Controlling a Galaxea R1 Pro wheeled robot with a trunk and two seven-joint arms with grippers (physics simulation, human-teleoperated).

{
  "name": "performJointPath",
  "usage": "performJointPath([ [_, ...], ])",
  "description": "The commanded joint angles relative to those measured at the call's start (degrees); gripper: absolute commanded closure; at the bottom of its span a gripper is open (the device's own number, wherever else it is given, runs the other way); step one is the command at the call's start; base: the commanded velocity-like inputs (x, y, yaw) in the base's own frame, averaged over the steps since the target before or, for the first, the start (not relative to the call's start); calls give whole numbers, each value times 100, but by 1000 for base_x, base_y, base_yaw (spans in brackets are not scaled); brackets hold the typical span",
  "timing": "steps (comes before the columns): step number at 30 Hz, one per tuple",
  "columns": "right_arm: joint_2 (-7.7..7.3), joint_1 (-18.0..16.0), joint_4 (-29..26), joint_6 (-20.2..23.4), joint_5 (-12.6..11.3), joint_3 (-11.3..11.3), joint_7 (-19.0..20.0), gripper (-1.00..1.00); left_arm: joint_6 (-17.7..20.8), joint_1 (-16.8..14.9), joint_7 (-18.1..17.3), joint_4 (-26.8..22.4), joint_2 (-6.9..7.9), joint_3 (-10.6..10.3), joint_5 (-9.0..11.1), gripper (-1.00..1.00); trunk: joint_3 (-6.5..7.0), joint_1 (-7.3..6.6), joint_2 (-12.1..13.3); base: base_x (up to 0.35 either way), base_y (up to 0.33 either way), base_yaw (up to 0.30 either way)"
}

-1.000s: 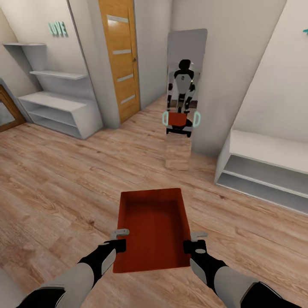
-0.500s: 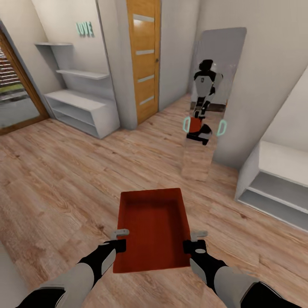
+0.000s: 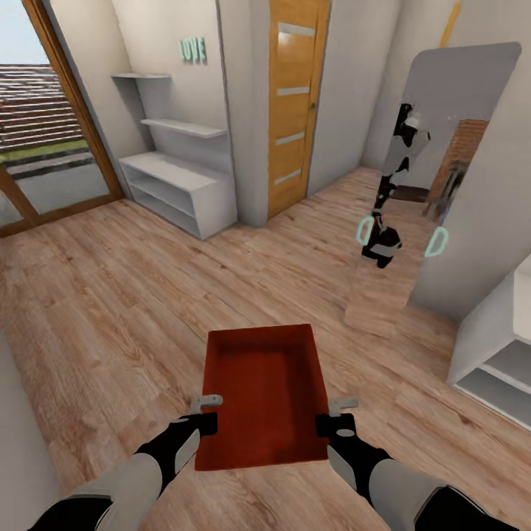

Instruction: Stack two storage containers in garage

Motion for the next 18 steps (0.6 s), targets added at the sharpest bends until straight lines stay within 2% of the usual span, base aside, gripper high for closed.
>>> performJointPath([
  [1, -12, -9, 1, -49, -16, -233, -37, 100, 38, 5, 64, -5, 61, -158, -28, 100, -4, 3, -3, 323, 0, 89],
  [18, -12, -9, 1, -24, -16, -233, -37, 100, 38, 5, 64, -5, 61, -158, -28, 100, -4, 3, -3, 323, 0, 9],
])
